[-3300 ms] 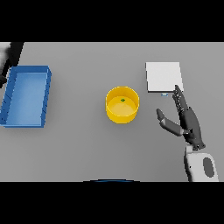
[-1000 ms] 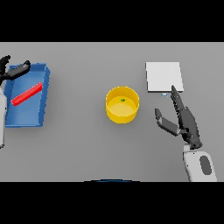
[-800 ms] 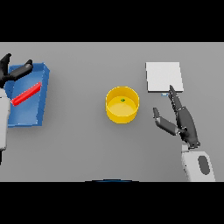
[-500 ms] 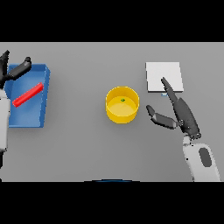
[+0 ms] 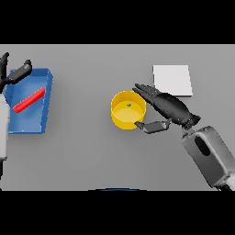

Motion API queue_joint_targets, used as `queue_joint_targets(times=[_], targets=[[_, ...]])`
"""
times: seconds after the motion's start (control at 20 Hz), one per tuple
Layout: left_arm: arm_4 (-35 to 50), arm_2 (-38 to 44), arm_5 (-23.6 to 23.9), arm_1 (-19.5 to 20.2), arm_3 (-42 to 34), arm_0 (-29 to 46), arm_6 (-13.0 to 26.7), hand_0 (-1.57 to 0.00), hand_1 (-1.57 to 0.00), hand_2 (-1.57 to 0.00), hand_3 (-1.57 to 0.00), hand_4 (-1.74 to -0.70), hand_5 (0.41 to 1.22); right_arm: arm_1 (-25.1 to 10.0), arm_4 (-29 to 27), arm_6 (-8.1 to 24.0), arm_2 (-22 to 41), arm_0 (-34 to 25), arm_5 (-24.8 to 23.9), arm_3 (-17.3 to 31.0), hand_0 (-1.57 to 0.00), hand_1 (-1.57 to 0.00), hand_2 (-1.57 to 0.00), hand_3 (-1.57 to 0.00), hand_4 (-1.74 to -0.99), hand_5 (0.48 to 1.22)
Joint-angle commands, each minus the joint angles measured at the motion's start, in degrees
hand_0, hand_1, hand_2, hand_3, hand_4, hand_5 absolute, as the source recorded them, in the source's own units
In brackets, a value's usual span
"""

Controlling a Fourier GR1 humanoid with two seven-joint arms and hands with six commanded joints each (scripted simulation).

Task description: Pick up the red beaker and tilt it to pour out 1 green nut into yellow bowl. Pick up the yellow bowl and place it on the metallic measuring scale.

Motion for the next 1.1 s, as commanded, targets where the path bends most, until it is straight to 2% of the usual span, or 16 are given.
queue_joint_targets(times=[0.0,0.15,0.2,0.35,0.45,0.55,0.7,0.8,0.9,1.05], targets=[[0.1,-0.4,0.1,-0.5,-0.3,0.5,-0.7,0.00,0.00,0.00,0.00,-0.75,0.713,-0.8,1.0,-0.3,1.0,-1.3,1.1,0.6,0.00,0.00,0.00,0.00,-1.229,0.616],[0.4,0.1,-0.2,-0.1,0.3,0.0,-1.1,0.00,0.00,0.00,0.00,-0.75,0.716,-2.1,3.2,-1.9,3.9,-5.2,4.3,2.1,0.00,0.00,0.00,0.00,-1.231,0.625],[0.3,0.0,0.3,-0.5,0.7,-0.3,-1.1,0.00,0.00,0.00,0.00,-0.76,0.717,-2.2,4.0,-1.3,5.3,-6.4,5.9,2.4,0.00,0.00,0.00,0.00,-1.226,0.632],[0.9,0.5,0.3,-0.4,1.1,0.3,-2.7,0.00,0.00,0.00,0.00,-0.77,0.721,-2.8,5.7,-2.9,7.7,-8.7,8.0,4.0,0.00,0.00,0.00,0.00,-1.210,0.641],[1.4,1.1,0.6,-0.5,1.1,0.2,-2.9,0.00,0.00,0.00,0.00,-0.78,0.721,-1.9,7.4,-2.9,9.5,-9.8,8.0,6.1,0.00,0.00,0.00,0.00,-1.214,0.648],[1.5,1.0,0.3,-0.4,0.7,0.3,-3.0,0.00,0.00,0.00,0.00,-0.78,0.725,-2.2,8.2,-5.1,10.5,-10.6,7.9,8.3,0.00,0.00,0.00,0.00,-1.220,0.651],[1.7,1.3,0.9,-0.8,1.7,-0.1,-3.4,0.00,0.00,0.00,0.00,-0.80,0.728,-1.3,9.5,-5.9,12.1,-12.5,8.0,11.9,0.00,0.00,0.00,0.00,-1.234,0.660],[1.6,1.4,1.0,-0.5,1.8,-0.1,-3.9,0.00,0.00,0.00,0.00,-0.80,0.725,-1.2,10.0,-6.0,13.0,-12.7,8.6,12.0,0.00,0.00,0.00,0.00,-1.249,0.669],[1.5,1.2,0.8,-0.7,2.1,-0.6,-3.4,0.00,0.00,0.00,0.00,-0.80,0.724,-0.7,10.4,-6.2,13.5,-14.6,9.1,14.8,0.00,0.00,0.00,0.00,-1.260,0.676],[1.8,1.3,0.3,-0.5,1.4,-0.3,-2.9,0.00,0.00,0.00,0.00,-0.80,0.723,-0.9,10.4,-7.2,14.5,-14.2,10.6,15.1,0.00,0.00,0.00,0.00,-1.277,0.692]])
